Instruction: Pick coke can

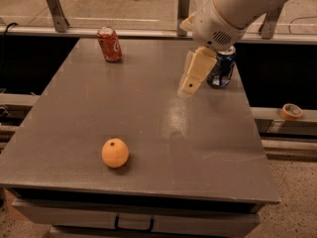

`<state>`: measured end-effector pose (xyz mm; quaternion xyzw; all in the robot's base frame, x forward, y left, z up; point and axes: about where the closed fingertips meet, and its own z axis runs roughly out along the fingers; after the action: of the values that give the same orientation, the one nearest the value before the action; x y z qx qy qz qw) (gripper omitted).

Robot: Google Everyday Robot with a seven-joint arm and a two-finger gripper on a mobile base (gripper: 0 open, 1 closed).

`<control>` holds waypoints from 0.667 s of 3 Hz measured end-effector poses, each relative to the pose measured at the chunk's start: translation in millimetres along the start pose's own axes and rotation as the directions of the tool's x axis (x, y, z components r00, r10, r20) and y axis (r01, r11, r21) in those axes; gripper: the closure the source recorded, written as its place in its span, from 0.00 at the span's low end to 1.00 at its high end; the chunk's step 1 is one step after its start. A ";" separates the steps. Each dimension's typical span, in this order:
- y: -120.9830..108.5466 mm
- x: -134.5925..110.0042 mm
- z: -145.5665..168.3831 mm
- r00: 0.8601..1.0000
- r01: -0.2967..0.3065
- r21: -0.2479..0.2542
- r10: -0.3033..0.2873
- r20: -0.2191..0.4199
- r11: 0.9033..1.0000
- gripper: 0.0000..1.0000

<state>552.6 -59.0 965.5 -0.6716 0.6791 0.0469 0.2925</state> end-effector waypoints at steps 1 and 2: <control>-1.1 -0.8 0.8 1.000 0.000 0.003 0.000 0.002 1.000 0.00; -31.3 -6.3 30.7 0.999 -0.026 0.042 0.025 0.023 0.999 0.00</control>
Offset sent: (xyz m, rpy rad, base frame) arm 0.1208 0.0456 -0.0382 0.0999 -0.0784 -0.1044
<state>591.9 -42.3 953.4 -0.6561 0.6850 0.0441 0.3136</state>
